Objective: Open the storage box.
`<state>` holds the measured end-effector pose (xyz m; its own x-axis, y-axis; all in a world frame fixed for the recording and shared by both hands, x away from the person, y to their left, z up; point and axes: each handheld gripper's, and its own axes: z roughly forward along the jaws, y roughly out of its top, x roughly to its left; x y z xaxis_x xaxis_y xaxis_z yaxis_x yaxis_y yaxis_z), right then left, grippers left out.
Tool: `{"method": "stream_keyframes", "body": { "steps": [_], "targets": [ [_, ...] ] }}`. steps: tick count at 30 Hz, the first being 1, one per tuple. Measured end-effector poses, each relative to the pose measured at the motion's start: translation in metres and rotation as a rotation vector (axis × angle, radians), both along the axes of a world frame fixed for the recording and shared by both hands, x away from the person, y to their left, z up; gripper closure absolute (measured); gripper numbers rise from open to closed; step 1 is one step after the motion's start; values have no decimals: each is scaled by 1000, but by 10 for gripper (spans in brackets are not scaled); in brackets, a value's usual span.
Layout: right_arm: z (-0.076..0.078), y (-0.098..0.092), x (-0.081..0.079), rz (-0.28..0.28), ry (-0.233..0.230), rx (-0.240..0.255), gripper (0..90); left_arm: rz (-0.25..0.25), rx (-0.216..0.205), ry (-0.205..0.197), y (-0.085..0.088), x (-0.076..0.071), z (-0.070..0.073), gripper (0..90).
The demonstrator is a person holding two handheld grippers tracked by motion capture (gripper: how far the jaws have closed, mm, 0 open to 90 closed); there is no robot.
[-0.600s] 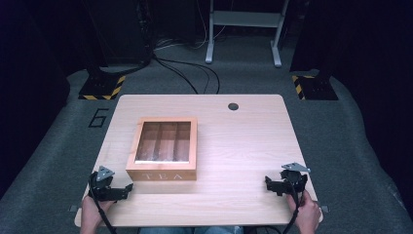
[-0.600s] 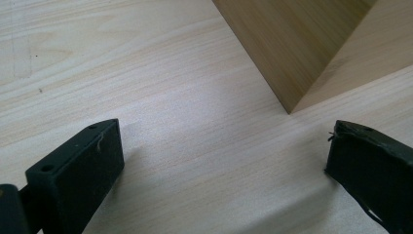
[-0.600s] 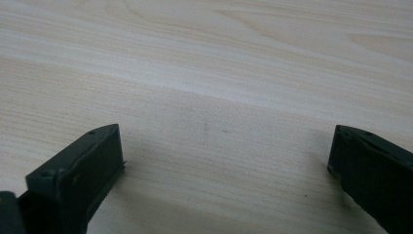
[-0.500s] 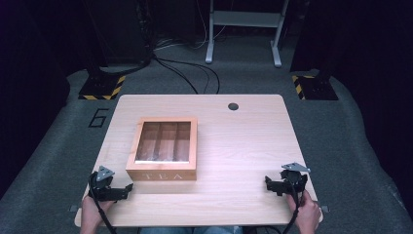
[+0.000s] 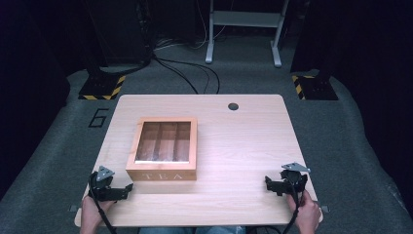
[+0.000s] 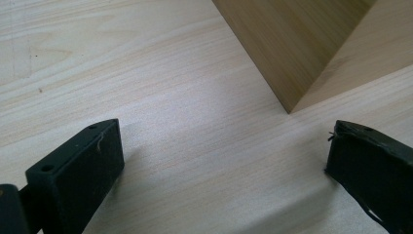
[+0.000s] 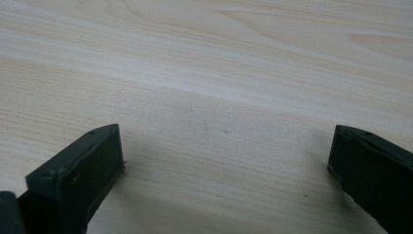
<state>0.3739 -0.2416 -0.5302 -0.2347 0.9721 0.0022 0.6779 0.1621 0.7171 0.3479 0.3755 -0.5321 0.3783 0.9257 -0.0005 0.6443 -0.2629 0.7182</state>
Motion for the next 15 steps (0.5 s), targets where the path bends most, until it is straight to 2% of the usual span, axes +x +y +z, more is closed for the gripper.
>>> {"method": "stream_keyframes", "body": {
  "steps": [1,5,7,11,15],
  "targets": [
    [0,0,0,0,0,0,0,-7,-2,-10,0,0,-1,0],
    [0,0,0,-1,-2,2,0,-35,7,-2,-1,-1,1,0],
    [0,1,0,-6,0,7,0,-30,7,-17,-2,-2,0,0],
    [0,1,0,-5,-1,6,0,-39,-26,-30,-3,-4,3,0],
    [0,0,0,-2,-3,5,0,-48,-75,-73,-5,-5,11,2]
  ]
}}
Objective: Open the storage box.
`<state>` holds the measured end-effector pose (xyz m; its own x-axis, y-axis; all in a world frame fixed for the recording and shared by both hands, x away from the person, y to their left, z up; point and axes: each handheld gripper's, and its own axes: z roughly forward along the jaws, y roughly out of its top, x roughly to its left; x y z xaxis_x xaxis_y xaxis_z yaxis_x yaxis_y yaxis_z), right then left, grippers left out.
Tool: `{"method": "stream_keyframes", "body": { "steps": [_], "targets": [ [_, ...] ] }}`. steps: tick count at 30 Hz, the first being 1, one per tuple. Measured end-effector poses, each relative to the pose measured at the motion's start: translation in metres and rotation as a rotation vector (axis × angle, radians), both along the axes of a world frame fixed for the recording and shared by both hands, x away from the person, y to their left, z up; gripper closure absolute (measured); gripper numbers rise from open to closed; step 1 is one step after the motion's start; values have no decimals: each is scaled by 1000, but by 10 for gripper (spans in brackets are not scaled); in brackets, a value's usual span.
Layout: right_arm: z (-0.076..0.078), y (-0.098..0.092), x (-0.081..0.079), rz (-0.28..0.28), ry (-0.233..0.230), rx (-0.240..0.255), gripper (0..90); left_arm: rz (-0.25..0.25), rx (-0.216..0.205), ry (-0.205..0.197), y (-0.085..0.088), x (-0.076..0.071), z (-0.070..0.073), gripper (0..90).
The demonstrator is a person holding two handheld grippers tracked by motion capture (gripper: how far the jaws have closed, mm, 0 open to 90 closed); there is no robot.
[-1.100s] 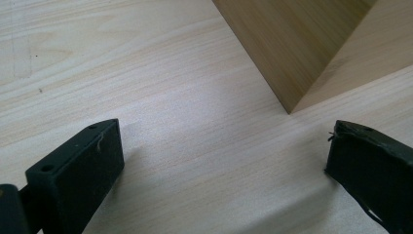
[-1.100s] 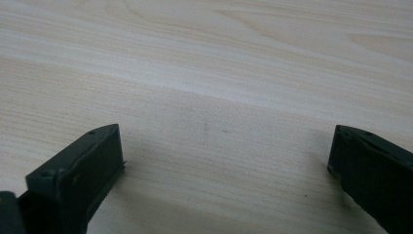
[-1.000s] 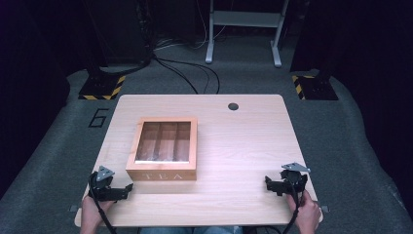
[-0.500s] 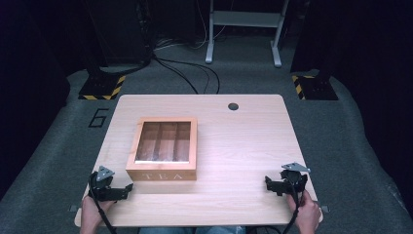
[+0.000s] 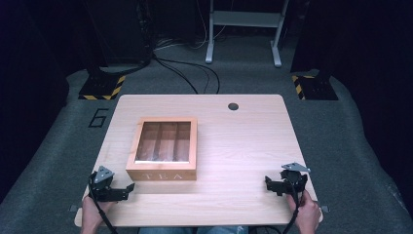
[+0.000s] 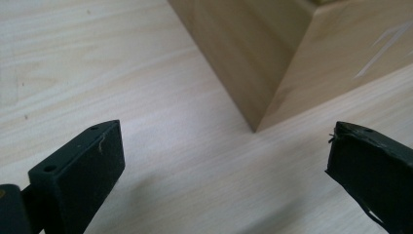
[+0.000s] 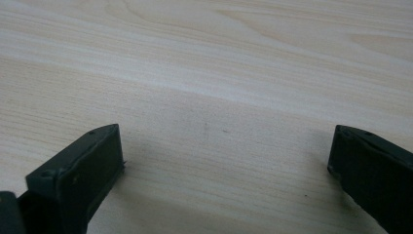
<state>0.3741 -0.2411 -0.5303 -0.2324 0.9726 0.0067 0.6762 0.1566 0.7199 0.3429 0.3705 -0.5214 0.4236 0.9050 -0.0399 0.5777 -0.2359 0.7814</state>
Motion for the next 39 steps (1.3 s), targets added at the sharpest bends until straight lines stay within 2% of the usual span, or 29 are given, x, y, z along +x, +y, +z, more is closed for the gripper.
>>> {"method": "stream_keyframes", "body": {
  "steps": [7,8,9,13,20,25,35,39],
  "targets": [
    [0,0,0,-2,2,1,0,-26,-42,-17,-5,5,12,1],
    [0,0,0,-2,2,1,0,-25,-55,-29,-6,6,12,1],
    [0,0,0,-2,2,1,0,-35,-55,-22,-6,6,15,1],
    [0,0,0,0,1,0,0,-49,-67,-37,-9,9,21,7],
    [0,0,0,0,0,0,0,-72,-77,-59,-11,12,28,143],
    [0,0,0,-1,1,0,0,-90,-88,-79,-13,12,30,198],
    [0,0,0,0,0,0,0,-151,-95,-85,-14,10,31,348],
    [0,0,0,0,0,0,0,-156,-94,-91,-13,10,31,359]
  ]
}}
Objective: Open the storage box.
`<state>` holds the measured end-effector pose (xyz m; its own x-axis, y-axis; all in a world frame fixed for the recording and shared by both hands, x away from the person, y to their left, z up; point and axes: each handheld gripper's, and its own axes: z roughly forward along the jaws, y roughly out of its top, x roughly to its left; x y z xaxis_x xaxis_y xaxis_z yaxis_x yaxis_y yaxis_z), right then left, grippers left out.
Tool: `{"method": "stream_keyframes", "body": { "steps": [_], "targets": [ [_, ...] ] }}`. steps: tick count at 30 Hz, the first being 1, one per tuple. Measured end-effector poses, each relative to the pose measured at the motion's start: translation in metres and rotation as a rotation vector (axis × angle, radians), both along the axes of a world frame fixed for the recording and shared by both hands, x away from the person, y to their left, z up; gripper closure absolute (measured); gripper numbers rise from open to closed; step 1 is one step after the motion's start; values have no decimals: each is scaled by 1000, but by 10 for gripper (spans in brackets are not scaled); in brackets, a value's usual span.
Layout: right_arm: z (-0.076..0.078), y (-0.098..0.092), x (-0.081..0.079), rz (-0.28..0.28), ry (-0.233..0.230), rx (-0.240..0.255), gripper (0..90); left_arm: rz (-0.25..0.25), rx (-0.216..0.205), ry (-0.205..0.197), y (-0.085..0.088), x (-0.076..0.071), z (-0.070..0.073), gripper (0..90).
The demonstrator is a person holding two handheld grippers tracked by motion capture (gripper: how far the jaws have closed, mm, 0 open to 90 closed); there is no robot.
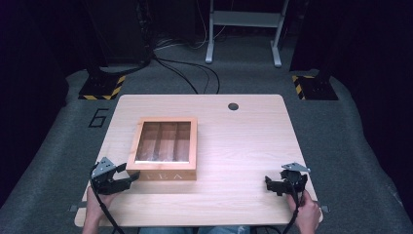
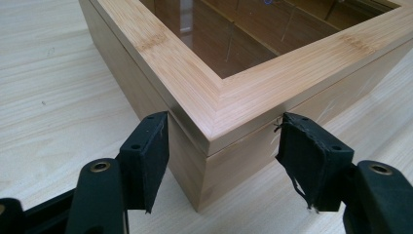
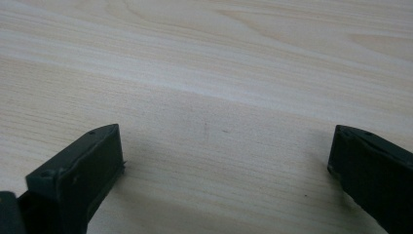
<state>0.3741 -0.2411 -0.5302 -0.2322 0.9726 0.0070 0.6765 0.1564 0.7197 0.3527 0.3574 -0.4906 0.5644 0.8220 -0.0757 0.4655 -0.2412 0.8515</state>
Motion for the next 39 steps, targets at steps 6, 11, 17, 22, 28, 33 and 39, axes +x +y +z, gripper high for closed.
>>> {"method": "stream_keyframes", "body": {
  "steps": [6,11,17,22,28,33,39],
  "targets": [
    [0,0,0,0,0,0,0,1,20,-14,-1,-1,1,373],
    [0,0,0,-3,3,2,0,4,9,-31,-1,-2,1,381],
    [0,0,0,-1,0,1,0,7,11,-42,-2,-2,3,382],
    [0,0,0,0,1,1,0,13,21,-49,-3,-1,4,369],
    [0,0,0,-2,1,1,0,22,45,-76,-6,-1,8,341],
    [0,0,0,-1,1,1,0,28,46,-92,-7,0,13,339],
    [0,0,0,0,0,0,0,61,40,-109,-10,3,17,351]
  ]
}}
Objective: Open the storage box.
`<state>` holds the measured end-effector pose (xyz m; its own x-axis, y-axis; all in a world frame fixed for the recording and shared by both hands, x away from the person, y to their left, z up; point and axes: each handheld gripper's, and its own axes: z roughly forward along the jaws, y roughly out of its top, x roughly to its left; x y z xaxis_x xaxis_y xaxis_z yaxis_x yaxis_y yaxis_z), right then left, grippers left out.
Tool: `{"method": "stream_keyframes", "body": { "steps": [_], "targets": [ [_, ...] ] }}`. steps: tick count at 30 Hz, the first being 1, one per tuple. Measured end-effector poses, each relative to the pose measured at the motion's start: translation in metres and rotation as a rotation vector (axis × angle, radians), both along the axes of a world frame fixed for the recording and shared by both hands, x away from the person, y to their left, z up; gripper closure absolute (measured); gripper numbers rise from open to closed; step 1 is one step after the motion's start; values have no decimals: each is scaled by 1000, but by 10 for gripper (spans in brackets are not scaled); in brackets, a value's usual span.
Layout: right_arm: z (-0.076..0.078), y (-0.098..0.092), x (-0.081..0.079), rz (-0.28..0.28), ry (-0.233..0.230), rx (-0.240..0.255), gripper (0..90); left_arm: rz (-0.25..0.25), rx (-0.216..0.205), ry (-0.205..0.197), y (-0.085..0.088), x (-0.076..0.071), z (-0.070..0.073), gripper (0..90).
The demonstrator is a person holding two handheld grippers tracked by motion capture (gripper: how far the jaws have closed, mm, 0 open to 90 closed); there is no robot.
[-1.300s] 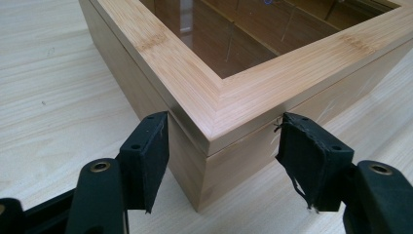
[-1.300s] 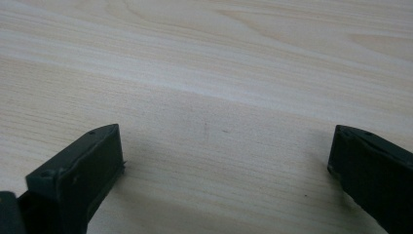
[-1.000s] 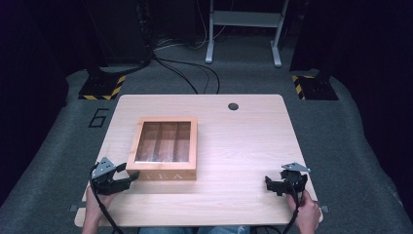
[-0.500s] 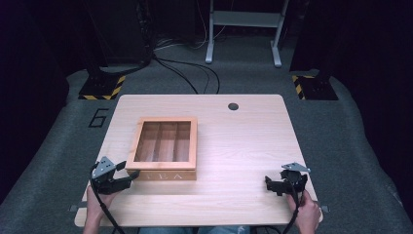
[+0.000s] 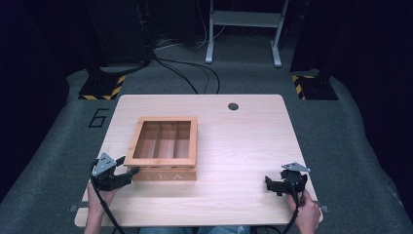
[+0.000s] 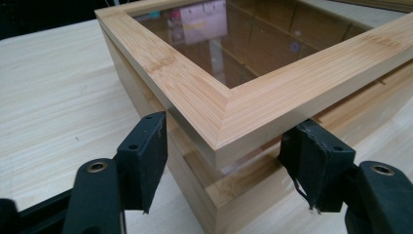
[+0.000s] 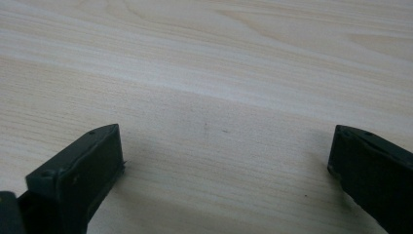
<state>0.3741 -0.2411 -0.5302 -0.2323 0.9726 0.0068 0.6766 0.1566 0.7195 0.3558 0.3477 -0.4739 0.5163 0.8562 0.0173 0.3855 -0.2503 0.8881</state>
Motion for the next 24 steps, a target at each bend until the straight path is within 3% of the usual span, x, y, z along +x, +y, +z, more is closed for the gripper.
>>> {"method": "stream_keyframes", "body": {
  "steps": [9,24],
  "targets": [
    [0,0,0,1,0,0,0,28,-29,-41,-1,3,6,383],
    [0,0,0,1,0,1,0,70,9,-123,-5,13,30,418]
  ]
}}
